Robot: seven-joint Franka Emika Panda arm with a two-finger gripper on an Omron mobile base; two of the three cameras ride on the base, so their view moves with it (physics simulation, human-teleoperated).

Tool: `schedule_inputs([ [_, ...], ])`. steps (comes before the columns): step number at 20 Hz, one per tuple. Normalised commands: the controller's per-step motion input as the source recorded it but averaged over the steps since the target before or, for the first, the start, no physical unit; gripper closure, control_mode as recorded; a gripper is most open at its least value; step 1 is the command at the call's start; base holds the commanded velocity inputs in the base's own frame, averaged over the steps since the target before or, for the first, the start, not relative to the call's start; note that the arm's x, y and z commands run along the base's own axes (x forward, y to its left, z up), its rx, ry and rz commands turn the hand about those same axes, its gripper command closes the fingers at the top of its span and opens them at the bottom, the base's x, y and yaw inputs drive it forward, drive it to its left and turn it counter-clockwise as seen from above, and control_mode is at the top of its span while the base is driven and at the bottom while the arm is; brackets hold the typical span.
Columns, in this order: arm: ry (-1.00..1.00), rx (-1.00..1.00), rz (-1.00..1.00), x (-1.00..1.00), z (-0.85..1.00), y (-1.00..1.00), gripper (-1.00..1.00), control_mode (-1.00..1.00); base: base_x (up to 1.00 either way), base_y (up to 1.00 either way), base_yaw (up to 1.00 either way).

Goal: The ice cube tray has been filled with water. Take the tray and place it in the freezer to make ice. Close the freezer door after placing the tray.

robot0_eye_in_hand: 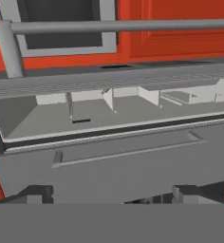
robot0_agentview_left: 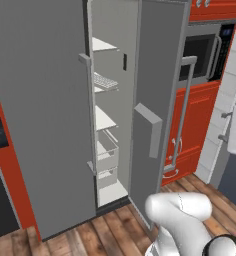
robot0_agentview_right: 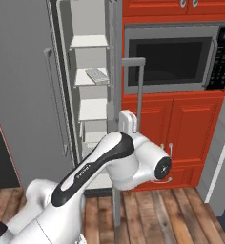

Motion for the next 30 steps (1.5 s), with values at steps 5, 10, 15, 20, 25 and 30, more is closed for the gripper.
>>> schedule_inputs([
  [5, 0.04, 0.09, 0.08, 0.51, -0.17, -0.24, -1.00, -1.00, 0.00, 0.00, 0.00],
  [10, 0.05, 0.07, 0.08, 0.60, -0.18, -0.25, -1.00, -1.00, 0.00, 0.00, 0.00],
  [15, 0.04, 0.03, 0.05, 0.65, -0.20, -0.20, -1.00, -1.00, 0.00, 0.00, 0.00],
  [20, 0.02, 0.00, 0.01, 0.61, -0.28, -0.13, -1.00, -1.00, 0.00, 0.00, 0.00],
  [25, 0.00, 0.00, 0.00, 0.42, -0.28, -0.06, -1.00, -1.00, 0.00, 0.00, 0.00],
  [30, 0.00, 0.00, 0.00, 0.24, -0.17, -0.05, -1.00, -1.00, 0.00, 0.00, 0.00],
])
